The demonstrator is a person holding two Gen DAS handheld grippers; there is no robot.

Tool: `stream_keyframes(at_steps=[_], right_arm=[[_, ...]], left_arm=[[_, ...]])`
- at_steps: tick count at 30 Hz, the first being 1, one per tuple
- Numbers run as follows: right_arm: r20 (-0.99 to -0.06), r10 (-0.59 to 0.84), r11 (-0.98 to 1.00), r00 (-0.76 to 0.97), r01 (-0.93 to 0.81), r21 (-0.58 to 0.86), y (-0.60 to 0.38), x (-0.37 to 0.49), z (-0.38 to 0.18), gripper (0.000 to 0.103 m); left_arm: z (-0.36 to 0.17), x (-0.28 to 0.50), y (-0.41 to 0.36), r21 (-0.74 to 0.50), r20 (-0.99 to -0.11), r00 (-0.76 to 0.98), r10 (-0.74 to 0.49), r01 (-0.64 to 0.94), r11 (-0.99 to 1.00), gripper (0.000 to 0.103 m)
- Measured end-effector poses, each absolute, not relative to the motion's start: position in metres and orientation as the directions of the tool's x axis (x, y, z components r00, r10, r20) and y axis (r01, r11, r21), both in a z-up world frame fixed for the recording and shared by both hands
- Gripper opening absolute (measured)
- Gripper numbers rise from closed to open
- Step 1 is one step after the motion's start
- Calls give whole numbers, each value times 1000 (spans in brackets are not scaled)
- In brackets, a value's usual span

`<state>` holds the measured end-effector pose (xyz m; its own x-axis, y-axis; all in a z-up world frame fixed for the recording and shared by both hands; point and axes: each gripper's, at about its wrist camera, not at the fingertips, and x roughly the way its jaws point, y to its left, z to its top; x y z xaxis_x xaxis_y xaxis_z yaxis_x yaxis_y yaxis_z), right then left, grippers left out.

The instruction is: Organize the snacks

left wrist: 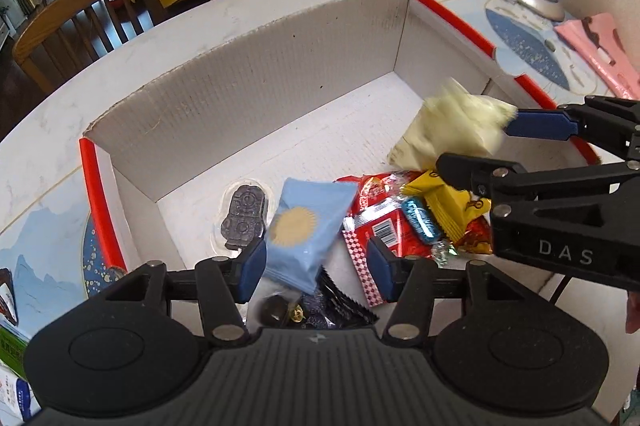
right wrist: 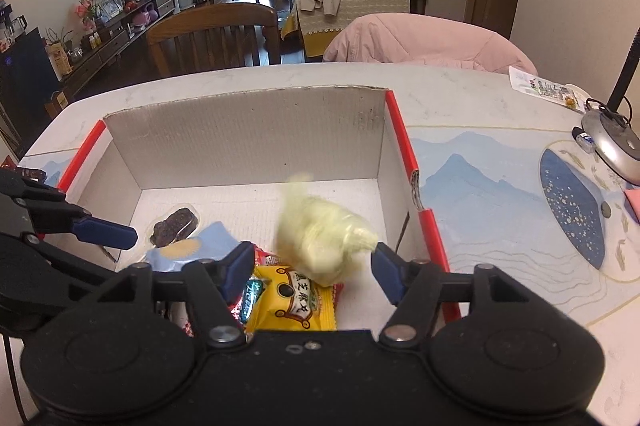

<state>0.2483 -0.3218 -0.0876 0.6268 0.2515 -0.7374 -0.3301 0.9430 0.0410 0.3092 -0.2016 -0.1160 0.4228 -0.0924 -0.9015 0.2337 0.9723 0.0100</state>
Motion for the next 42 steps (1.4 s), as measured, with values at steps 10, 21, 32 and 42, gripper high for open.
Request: stream_keyframes(at_steps=[10, 21, 32, 42], right_arm=[[-712, 290, 933, 639, -354, 63, -326, 227, -63, 71], [-643, 376, 907, 668, -408, 106, -298, 189, -22, 85], [-609, 456, 861, 649, -496, 115, -240, 161, -6, 97], [-585, 541, 797, 604, -591, 127, -175, 144, -3, 103]], left_arm=[[-83, 281, -188, -46, -851, 499, -162, 236, 971, 57], [-42, 238, -152, -56, -781, 598, -182, 223, 973, 62], [-15, 190, -83, -65, -716, 683, -143, 138, 988, 68], [-7, 148, -15, -57, -651, 758, -47, 13, 998, 76]])
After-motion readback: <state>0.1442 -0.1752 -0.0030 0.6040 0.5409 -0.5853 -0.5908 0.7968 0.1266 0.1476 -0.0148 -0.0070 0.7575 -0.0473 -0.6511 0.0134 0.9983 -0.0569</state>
